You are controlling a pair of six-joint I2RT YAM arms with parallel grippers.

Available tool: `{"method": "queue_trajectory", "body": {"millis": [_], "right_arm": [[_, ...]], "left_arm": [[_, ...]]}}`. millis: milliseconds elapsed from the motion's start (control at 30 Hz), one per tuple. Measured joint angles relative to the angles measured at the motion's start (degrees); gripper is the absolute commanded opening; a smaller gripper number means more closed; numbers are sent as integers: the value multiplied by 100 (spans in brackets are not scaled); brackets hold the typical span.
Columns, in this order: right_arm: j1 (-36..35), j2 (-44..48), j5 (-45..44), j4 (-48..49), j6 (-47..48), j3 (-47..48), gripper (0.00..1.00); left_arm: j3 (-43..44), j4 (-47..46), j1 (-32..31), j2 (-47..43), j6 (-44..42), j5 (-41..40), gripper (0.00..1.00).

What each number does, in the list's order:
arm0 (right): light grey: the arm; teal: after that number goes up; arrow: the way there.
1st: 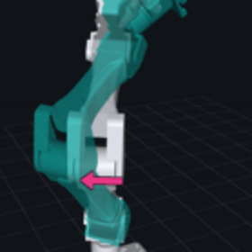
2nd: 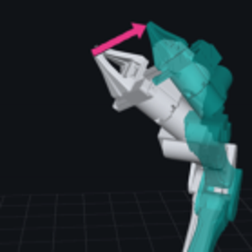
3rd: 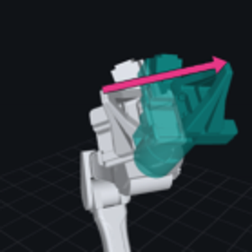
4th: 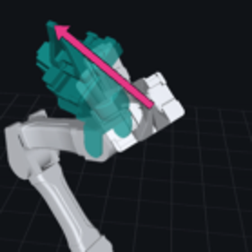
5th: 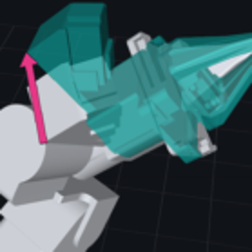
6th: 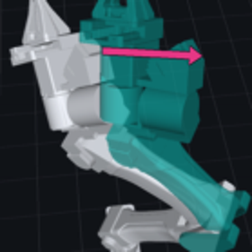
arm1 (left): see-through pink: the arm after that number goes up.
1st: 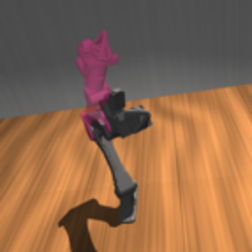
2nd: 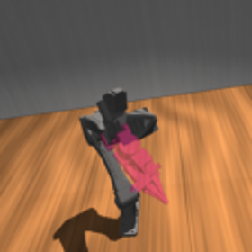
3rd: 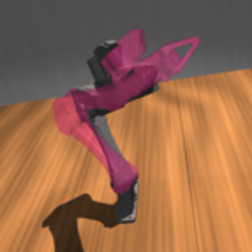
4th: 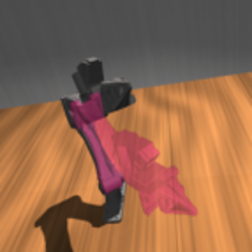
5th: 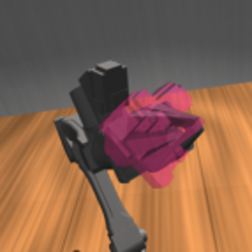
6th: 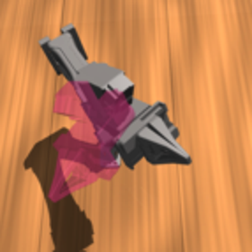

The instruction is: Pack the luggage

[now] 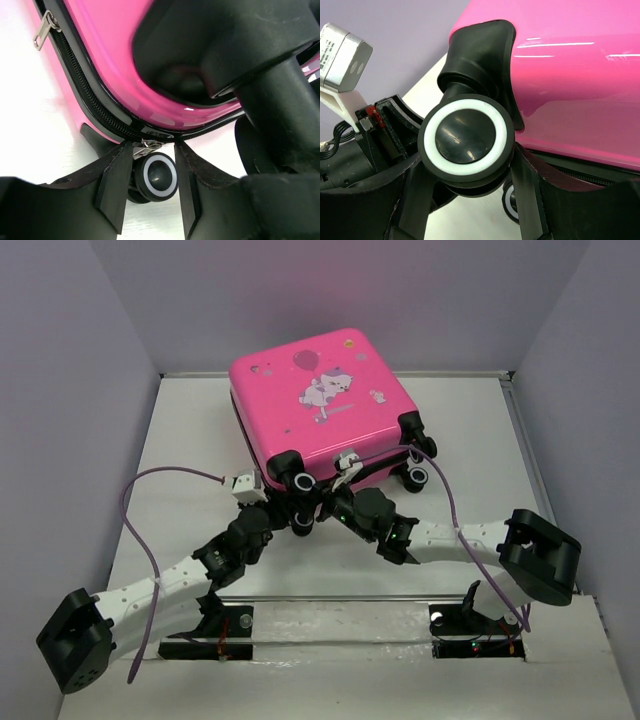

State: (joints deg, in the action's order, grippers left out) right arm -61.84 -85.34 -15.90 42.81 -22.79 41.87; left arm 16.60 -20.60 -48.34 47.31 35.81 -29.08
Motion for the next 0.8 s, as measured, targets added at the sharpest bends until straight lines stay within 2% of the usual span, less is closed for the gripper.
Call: {"method": "queue_trajectory", "body": {"millis": [100,233,267,800], "right_arm": [[44,-15,48,9,-17,0,7],[76,-17,74,17,-35,0,7],[79,-20,79,22,-39,0,7],[114,138,70,133,-39,-184,7]], "left_arm": [[4,-190,-74,190,-50,-186,36],[48,-348,-170,474,-105,-479,9],[70,-380,-197,516,-103,-518,6],[122,-234,-267,400,-90,-691,6]]}}
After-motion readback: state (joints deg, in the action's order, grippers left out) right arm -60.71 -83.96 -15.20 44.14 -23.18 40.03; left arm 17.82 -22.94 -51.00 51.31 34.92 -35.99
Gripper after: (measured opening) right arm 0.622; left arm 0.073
